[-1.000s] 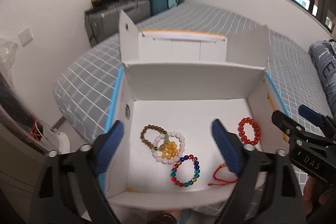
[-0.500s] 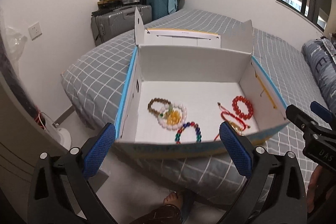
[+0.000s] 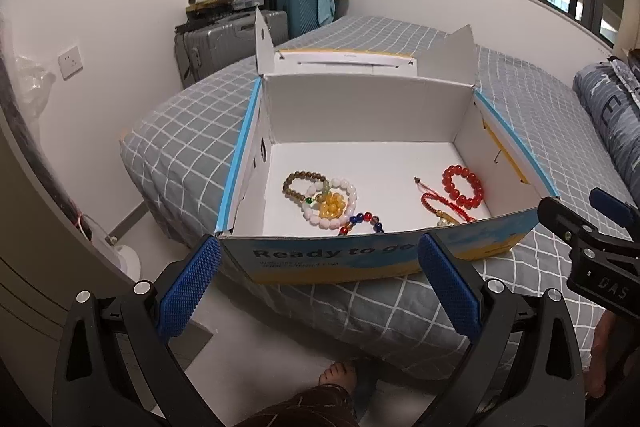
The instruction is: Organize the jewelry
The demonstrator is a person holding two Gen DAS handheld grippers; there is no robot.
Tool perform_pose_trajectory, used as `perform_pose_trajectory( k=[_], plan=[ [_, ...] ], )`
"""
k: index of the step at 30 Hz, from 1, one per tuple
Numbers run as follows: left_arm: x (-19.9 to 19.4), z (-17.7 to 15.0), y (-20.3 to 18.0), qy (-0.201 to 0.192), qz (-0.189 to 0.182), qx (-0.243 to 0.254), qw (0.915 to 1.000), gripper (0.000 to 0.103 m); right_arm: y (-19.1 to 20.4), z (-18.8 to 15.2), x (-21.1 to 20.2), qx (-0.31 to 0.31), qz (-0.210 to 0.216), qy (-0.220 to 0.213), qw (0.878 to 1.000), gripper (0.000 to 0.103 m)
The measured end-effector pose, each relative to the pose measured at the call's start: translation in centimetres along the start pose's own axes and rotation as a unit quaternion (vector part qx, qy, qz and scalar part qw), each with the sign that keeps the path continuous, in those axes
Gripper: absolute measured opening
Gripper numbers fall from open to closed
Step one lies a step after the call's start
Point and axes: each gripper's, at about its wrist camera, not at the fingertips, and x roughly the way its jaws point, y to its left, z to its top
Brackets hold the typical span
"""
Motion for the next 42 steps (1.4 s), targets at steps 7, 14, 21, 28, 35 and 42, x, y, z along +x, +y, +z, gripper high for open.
perform_pose_trajectory(
  k=[7,14,21,28,35,42],
  plan=[
    [-0.07,0.08,-0.08,0.001,-0.006,-0.004,1.0,0.097,-0.13,0.08,0.1,0.002,-0.001,0.0,1.0,0.095],
    [0.28,0.22,0.07,0.006,-0.006,-0.014,0.9999,0.097,-0.08,0.08,0.27,0.0,-0.002,0.001,1.0,0.095],
    [0.24,0.2,-0.22,-0.001,-0.004,-0.013,0.9999,0.097,-0.1,0.03,0.38,0.0,-0.002,0.003,1.0,0.095],
    [0.29,0.19,-0.29,0.001,-0.005,-0.013,0.9999,0.097,-0.14,-0.03,0.4,-0.001,-0.001,0.002,1.0,0.095],
    [0.46,0.17,-0.35,0.002,-0.004,-0.012,0.9999,0.097,-0.15,-0.07,0.49,-0.002,-0.001,0.003,1.0,0.095],
    [0.4,0.09,-0.57,0.003,-0.007,-0.011,0.9999,0.097,-0.13,-0.06,0.52,-0.001,-0.001,0.004,1.0,0.095]
  ],
)
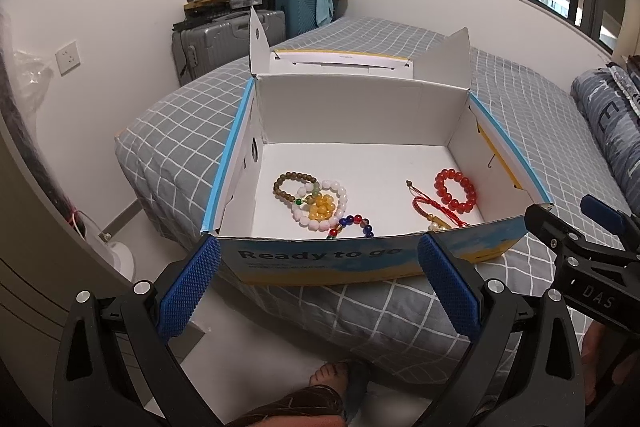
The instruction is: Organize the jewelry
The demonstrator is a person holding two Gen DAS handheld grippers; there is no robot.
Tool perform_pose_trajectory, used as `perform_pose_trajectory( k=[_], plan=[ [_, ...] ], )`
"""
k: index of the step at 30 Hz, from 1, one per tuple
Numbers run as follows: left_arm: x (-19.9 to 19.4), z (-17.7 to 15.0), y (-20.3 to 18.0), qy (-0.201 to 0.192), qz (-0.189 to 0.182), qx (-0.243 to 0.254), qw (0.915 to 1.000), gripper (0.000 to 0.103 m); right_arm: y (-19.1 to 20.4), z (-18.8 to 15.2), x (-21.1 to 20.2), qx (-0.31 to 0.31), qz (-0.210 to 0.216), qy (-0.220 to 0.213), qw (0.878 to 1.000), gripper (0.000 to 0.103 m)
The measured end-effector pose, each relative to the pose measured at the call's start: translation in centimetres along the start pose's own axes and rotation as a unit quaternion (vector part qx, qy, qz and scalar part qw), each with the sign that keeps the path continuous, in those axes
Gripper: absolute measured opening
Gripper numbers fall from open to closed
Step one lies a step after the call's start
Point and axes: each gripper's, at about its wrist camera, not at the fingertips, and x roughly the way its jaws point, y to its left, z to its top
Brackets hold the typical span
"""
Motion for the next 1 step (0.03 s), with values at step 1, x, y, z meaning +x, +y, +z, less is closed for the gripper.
perform_pose_trajectory(
  k=[1],
  plan=[
    [-0.01,-0.04,-0.06,0.0,0.001,-0.001,1.0,0.097,0.01,0.0,-0.01,0.0,0.0,0.0,1.0,0.095]
  ],
)
